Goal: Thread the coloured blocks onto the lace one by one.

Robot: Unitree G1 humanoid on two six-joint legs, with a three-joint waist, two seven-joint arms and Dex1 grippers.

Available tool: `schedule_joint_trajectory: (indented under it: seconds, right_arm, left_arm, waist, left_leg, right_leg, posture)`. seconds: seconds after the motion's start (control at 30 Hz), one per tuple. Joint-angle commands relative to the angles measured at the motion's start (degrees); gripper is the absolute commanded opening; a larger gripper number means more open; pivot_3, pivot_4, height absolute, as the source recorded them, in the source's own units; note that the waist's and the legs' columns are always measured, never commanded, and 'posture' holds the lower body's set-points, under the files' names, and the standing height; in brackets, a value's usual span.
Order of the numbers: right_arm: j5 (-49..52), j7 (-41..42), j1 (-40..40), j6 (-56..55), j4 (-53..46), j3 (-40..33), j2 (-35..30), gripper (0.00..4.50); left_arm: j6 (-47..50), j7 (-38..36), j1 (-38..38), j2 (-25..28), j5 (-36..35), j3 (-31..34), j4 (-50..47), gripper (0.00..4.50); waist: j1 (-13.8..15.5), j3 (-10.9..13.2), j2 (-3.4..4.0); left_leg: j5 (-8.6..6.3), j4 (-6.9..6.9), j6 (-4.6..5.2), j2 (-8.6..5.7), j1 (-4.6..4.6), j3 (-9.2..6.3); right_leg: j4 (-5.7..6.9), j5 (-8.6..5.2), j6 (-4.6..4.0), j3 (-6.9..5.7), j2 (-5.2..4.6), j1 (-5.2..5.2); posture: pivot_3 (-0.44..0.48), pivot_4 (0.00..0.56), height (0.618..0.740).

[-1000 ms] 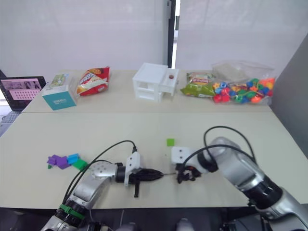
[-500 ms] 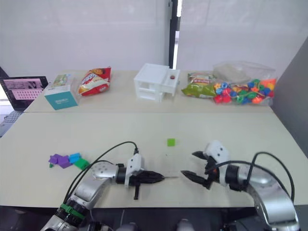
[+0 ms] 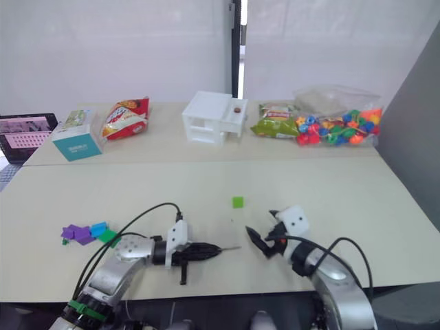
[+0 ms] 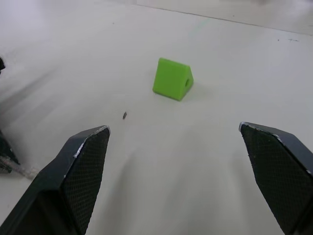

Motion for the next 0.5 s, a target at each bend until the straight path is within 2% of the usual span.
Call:
schedule_joint_trajectory:
  seconds: [0.03,0.2,0.5]
  right_arm:
    - [-2.17,-4.72,-5.12,-1.60,5.18,2.36,3.07,4.47]
    - [-4.34,-9.31,-11.24,-2.61,13.60,4.16,6.94,4.47]
    - [-6.00,-10.62,-16.43,-5.75,23.26,6.61,9.20,4.47]
  left_arm:
    - [0.86,1.15,1.78,1.57,-0.98,1.84,-3.62,0.00]
    - [2.35,3.18,3.52,2.14,-1.00,3.06,-6.07,0.00]
    - [5.48,4.03,4.80,2.99,-1.56,3.10,-9.10,0.00]
  waist:
    - [0.00,0.00,-0.01]
    - [0.24,0.01,0.01]
    - [-0.14,0.01,0.02]
  left_leg:
    - [0.00,0.01,0.00,0.00,0.00,0.00]
    - [0.00,-0.03,-0.01,-0.01,-0.01,-0.04]
    - [0.00,-0.08,0.00,-0.01,-0.01,-0.04]
  right_leg:
    - [-0.02,0.00,0.00,0.00,0.00,0.01]
    - [0.03,0.01,-0.02,0.01,0.00,-0.04]
    - [0.04,0.02,-0.03,0.01,0.00,-0.09]
  posture:
    - [0.000,0.150,0.740]
    - [0.000,0.150,0.740]
    - [0.000,0.150,0.740]
